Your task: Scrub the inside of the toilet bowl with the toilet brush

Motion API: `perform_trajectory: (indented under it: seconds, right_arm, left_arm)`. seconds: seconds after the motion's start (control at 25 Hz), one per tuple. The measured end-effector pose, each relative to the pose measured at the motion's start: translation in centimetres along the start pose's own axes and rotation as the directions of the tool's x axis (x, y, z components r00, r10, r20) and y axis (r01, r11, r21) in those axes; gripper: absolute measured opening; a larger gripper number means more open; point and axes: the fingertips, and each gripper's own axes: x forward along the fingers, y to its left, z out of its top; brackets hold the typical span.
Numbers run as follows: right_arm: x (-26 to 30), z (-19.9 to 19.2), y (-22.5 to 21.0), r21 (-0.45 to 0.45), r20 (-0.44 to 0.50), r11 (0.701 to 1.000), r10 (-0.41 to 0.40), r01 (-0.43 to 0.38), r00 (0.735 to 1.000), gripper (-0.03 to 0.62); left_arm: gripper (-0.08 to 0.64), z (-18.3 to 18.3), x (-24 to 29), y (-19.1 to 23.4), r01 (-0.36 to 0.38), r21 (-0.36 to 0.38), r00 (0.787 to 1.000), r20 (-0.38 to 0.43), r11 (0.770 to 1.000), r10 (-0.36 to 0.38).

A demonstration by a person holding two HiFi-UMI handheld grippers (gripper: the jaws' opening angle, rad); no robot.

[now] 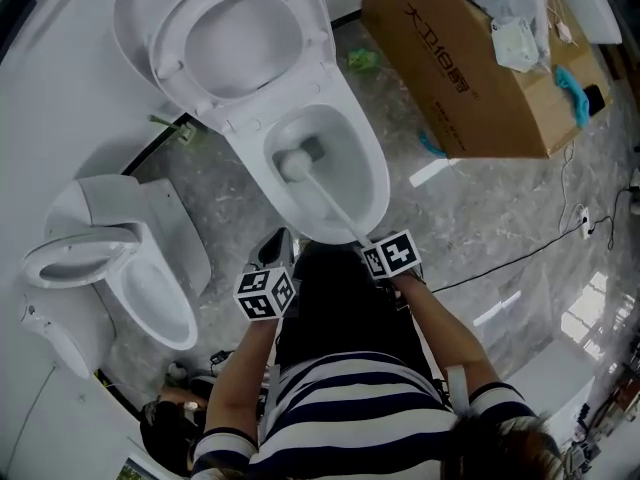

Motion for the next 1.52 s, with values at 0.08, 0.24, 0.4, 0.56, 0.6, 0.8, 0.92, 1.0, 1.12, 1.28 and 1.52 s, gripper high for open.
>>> perform_trajectory:
  seconds: [0.08, 0.24, 0.4, 0.56, 0.6, 0.8, 0.92, 1.0, 1.12, 1.28, 1.52]
  right_arm:
    - [0.6, 0.8, 0.2, -0.005, -0.007, 1.000, -0.003, 0.003, 1.000, 0.057]
    - [1.6, 2.1, 0.6, 0.002, -0.012, 1.000, -0.006, 0.006, 1.000, 0.057]
    - [2.2, 3.7, 0.3, 0.006, -0.013, 1.000, -0.015, 0.015, 1.000, 0.057]
    - [2.7, 4.9, 0.0, 0.006, -0.016, 1.000, -0.028, 0.028, 0.999, 0.057]
    - [2.8, 5.1, -0.1, 0.005, -0.017, 1.000, -0.030, 0.030, 0.999, 0.057]
    - [3.0, 5.6, -0.9, -0.013, -0.019, 0.999, -0.050, 0.049, 0.999, 0.057]
    - [3.2, 5.8, -1.5, -0.027, -0.019, 0.998, -0.061, 0.060, 0.998, 0.057]
    - [3.2, 5.8, -1.9, -0.034, -0.017, 0.997, -0.066, 0.066, 0.998, 0.057]
    - [3.1, 5.9, -2.6, -0.033, -0.010, 0.997, -0.074, 0.074, 0.997, 0.057]
    - [3.0, 6.1, -3.6, -0.033, -0.004, 0.994, -0.101, 0.101, 0.995, 0.057]
    - [2.5, 6.3, -5.4, -0.001, 0.007, 0.990, -0.144, 0.144, 0.989, 0.057]
  left_arm:
    - [0.000, 0.6, 0.7, 0.6, 0.003, -0.002, 1.000, 0.001, 1.000, -0.003]
    - [0.000, 1.3, 1.8, 1.6, 0.013, 0.022, 1.000, -0.007, 1.000, -0.013]
    - [0.000, 1.9, 3.0, 2.2, 0.023, 0.026, 1.000, -0.016, 0.999, -0.022]
    - [0.000, 1.9, 4.0, 2.6, 0.035, 0.018, 0.999, -0.029, 0.999, -0.035]
    - [0.000, 1.8, 4.2, 2.6, 0.040, 0.017, 0.999, -0.033, 0.999, -0.039]
    - [0.000, 1.7, 5.6, 2.6, 0.066, 0.038, 0.997, -0.052, 0.997, -0.064]
    - [0.000, 2.0, 6.3, 2.7, 0.076, 0.054, 0.996, -0.052, 0.996, -0.074]
    - [0.000, 2.3, 6.7, 2.6, 0.083, 0.061, 0.996, -0.048, 0.995, -0.080]
    - [0.000, 2.6, 7.1, 2.3, 0.094, 0.072, 0.995, -0.043, 0.993, -0.091]
    - [0.000, 2.5, 7.3, 2.1, 0.097, 0.073, 0.995, -0.040, 0.993, -0.094]
    - [0.000, 1.7, 7.5, 1.6, 0.109, 0.079, 0.993, -0.051, 0.991, -0.105]
